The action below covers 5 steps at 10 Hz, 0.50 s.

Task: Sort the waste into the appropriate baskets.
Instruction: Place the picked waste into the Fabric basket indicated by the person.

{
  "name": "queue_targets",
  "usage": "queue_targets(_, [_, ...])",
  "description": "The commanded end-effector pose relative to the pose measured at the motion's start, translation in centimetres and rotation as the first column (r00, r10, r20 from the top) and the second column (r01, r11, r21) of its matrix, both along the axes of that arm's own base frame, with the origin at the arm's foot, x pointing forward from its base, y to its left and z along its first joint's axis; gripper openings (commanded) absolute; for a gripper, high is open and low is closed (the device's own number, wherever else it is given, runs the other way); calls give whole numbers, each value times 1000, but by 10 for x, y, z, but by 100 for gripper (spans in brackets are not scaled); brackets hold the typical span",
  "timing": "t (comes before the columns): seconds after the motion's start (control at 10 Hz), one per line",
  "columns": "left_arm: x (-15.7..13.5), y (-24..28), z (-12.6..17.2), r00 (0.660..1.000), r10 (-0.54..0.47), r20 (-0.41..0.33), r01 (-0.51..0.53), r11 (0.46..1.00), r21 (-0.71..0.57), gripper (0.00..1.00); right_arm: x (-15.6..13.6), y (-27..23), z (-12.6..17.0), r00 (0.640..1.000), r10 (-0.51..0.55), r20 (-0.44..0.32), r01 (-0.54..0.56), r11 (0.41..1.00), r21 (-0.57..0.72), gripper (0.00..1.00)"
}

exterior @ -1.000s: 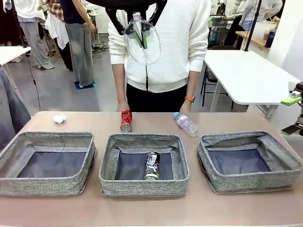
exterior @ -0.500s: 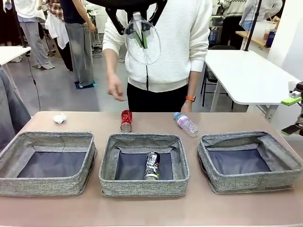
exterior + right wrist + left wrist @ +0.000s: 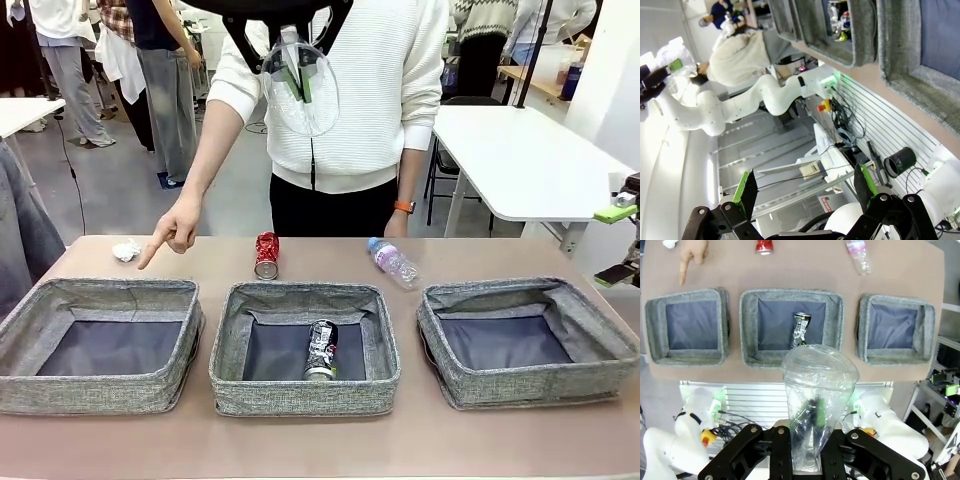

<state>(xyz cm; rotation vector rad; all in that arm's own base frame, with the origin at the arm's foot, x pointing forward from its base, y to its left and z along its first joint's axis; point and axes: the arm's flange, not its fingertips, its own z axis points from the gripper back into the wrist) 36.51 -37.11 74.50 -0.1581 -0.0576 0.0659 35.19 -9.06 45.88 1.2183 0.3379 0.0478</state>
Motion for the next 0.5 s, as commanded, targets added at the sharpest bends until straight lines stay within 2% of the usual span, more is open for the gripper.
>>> queue_targets(0.0, [-2, 4, -2, 1000, -1, 1, 1, 1000, 8, 5, 1, 0, 4, 1000, -6, -10, 6, 1000, 3, 100])
queue_targets(0.4, [-2, 4, -2, 1000, -1, 1, 1, 1000, 8, 5, 1, 0, 4, 1000, -6, -10, 6, 1000, 3, 100])
